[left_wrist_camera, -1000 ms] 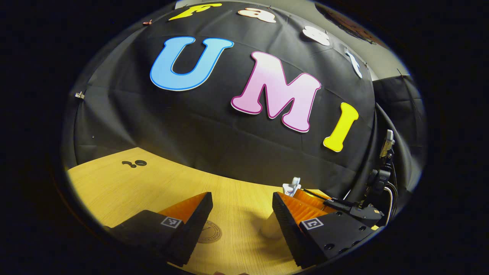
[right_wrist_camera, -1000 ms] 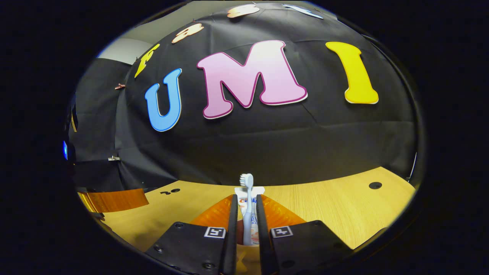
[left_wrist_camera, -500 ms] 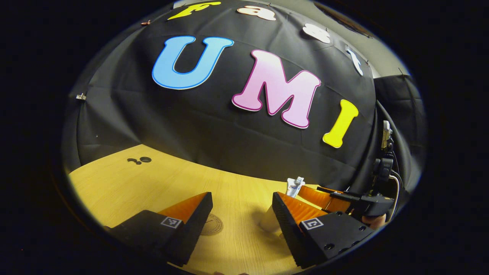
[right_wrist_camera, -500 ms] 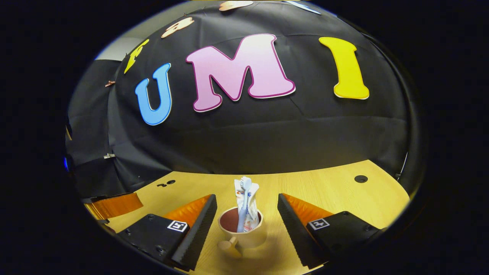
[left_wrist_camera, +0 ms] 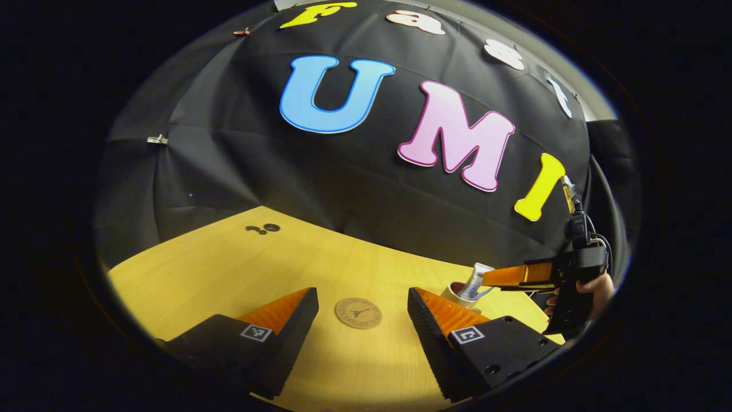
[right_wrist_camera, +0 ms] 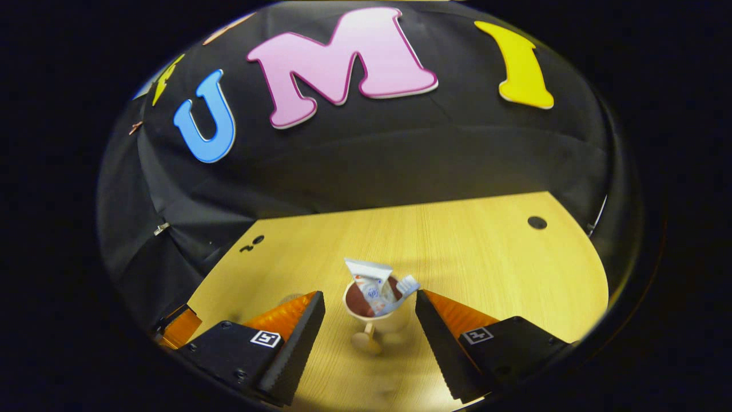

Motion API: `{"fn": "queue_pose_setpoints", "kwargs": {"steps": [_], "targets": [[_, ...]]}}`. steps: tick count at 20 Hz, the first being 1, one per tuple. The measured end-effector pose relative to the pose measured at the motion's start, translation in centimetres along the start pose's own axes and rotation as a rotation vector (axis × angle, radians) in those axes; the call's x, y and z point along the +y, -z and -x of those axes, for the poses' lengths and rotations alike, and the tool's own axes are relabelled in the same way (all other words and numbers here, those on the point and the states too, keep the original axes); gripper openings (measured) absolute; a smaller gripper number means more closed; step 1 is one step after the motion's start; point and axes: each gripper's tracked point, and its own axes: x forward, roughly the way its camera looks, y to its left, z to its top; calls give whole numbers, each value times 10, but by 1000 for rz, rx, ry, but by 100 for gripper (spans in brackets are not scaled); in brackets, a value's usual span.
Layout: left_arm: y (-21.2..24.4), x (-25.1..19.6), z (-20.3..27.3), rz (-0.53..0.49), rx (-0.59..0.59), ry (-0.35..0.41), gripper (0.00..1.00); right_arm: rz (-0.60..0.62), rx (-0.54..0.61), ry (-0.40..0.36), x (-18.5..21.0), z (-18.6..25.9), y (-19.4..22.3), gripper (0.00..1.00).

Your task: Put the toothbrush and toothpaste on the desktop into the cup, then pick up the cup and place it on the coaster on the desktop.

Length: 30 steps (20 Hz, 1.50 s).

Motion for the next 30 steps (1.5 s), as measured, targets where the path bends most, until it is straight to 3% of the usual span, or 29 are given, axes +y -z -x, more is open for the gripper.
{"fn": "queue_pose_setpoints", "kwargs": {"steps": [6, 10, 16, 22, 25, 28, 29, 30], "targets": [[-15, 51, 35, 70, -9, -95, 98, 3, 327, 17, 3, -10, 39, 98], [-16, 82, 55, 92, -8, -155, 98, -11, 483, 42, 0, -19, 58, 98], [-1, 113, 85, 98, 52, -218, 98, 47, 632, 89, 0, -57, 87, 98], [11, 108, 101, 114, 117, -226, 98, -16, 735, 121, 4, -77, 111, 96], [13, 97, 101, 119, 139, -202, 98, -38, 748, 126, 4, -81, 105, 92], [11, 89, 97, 95, 155, -188, 98, -51, 760, 122, 8, -82, 105, 69], [9, 87, 96, 88, 156, -183, 98, -45, 761, 124, 7, -83, 104, 55], [8, 85, 95, 83, 157, -180, 97, -49, 763, 124, 8, -82, 104, 61]]}}
